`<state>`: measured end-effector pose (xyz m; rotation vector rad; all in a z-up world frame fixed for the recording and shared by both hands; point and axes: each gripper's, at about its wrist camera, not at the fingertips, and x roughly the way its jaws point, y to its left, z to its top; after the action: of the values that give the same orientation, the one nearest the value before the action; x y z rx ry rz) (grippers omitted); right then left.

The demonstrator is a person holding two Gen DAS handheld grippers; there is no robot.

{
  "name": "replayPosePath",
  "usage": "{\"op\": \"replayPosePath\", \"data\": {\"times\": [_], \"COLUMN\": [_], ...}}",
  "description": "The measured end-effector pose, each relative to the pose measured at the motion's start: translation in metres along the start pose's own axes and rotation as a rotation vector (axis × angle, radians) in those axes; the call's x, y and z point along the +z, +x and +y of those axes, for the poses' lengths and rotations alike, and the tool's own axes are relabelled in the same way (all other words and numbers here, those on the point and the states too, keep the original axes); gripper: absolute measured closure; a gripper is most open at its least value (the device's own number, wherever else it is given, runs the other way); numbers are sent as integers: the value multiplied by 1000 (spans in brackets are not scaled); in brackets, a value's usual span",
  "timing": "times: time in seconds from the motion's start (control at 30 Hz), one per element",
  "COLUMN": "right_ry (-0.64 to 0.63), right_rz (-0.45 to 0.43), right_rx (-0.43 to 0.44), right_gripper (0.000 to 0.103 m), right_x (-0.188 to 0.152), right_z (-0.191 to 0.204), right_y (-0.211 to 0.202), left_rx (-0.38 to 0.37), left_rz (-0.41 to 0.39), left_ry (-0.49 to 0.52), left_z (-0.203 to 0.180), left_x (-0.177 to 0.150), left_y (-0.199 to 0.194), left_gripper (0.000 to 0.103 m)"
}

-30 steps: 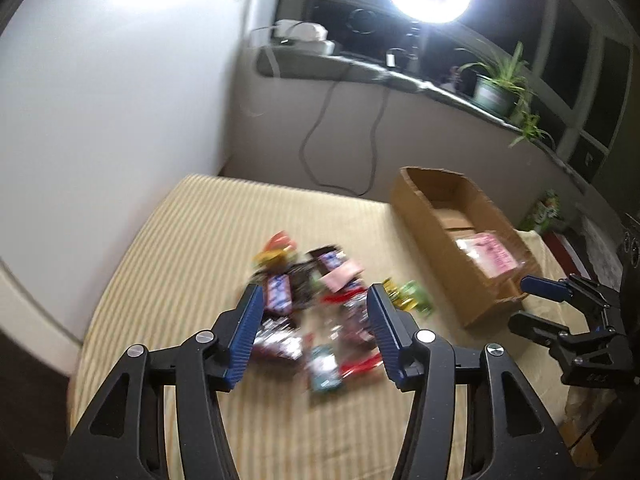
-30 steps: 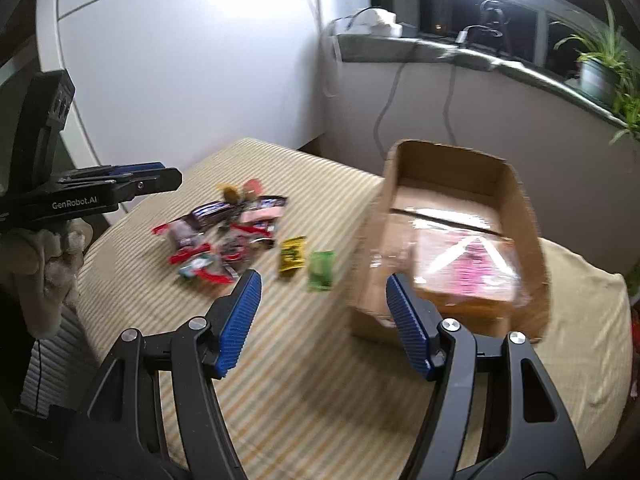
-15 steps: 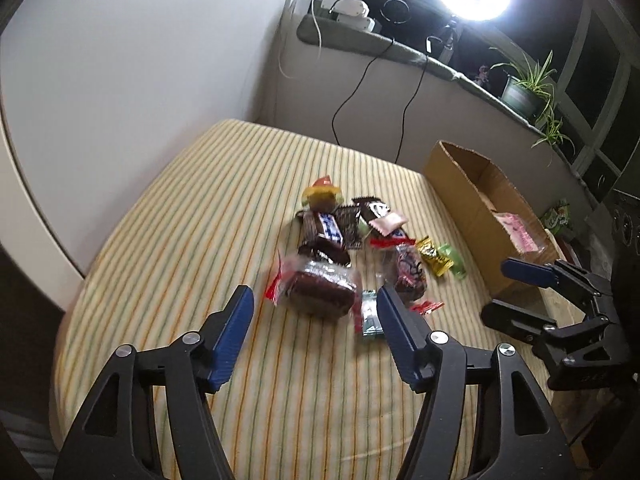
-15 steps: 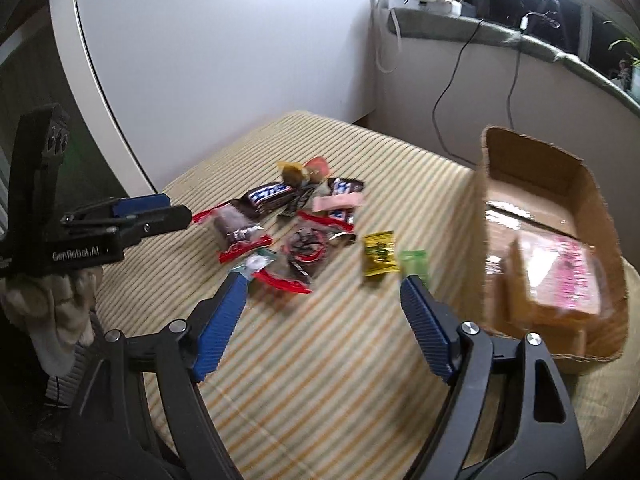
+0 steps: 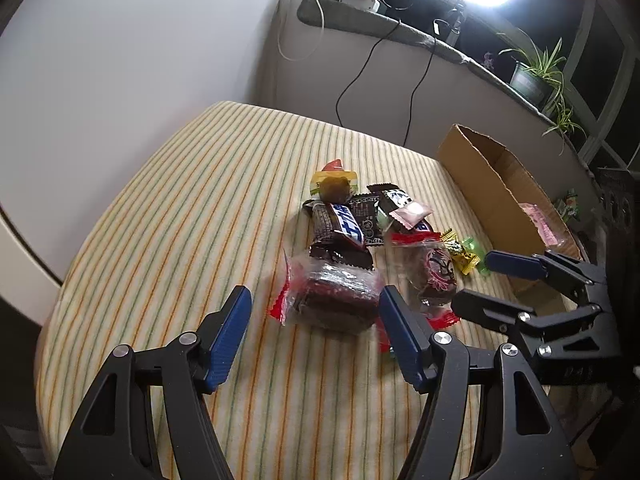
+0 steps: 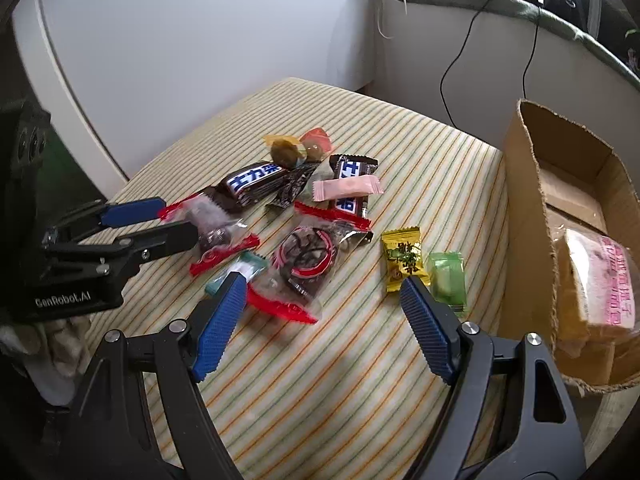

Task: Organize snacks
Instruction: 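Return the right gripper to the snacks and grasp the red-wrapped chocolate packet, then carry the chocolate packet with the right gripper into the box and release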

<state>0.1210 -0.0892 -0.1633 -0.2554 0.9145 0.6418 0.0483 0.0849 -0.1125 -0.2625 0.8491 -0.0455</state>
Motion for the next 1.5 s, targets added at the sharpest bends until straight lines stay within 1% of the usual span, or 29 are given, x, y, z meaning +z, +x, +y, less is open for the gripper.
{"op": "replayPosePath", "data": {"times": [0.2,0.27,0.37,0.5,0.63,0.7,0.73,0.77,0.8,0.97,1.03,1.27,1.5], "right_ry": [35,32,33,47,51,44,38,35,34,40,49,64,80], "right_rz": [32,47,64,72,86,90,92,95,97,98,97,76,38], "right_rx": [31,37,46,61,79,79,78,80,82,89,94,101,114], "right_gripper": [23,28,30,35,40,43,45,50,52,60,62,63,63], "right_x": [7,8,9,13,15,16,16,17,18,17,16,12,13], "right_z": [-4,-2,-1,-3,-2,-1,1,2,3,7,6,2,-7], "right_y": [17,22,30,36,41,44,44,45,45,45,43,31,11], "left_rx": [-8,-6,5,-1,-16,-18,-24,-28,-29,-40,-44,-49,-66], "left_rz": [5,9,21,29,27,25,25,25,22,15,11,-14,-59], "left_ry": [38,55,87,86,85,89,85,81,74,56,52,42,39], "left_z": [-5,-9,-15,-14,-14,-15,-14,-14,-13,-12,-13,-14,-19], "left_x": [1,1,1,2,3,2,2,2,2,-1,-3,-5,2], "left_y": [1,5,11,18,20,20,20,20,19,15,13,-1,-21], "left_gripper": [37,37,37,37,45,47,49,49,51,53,53,53,53]}}
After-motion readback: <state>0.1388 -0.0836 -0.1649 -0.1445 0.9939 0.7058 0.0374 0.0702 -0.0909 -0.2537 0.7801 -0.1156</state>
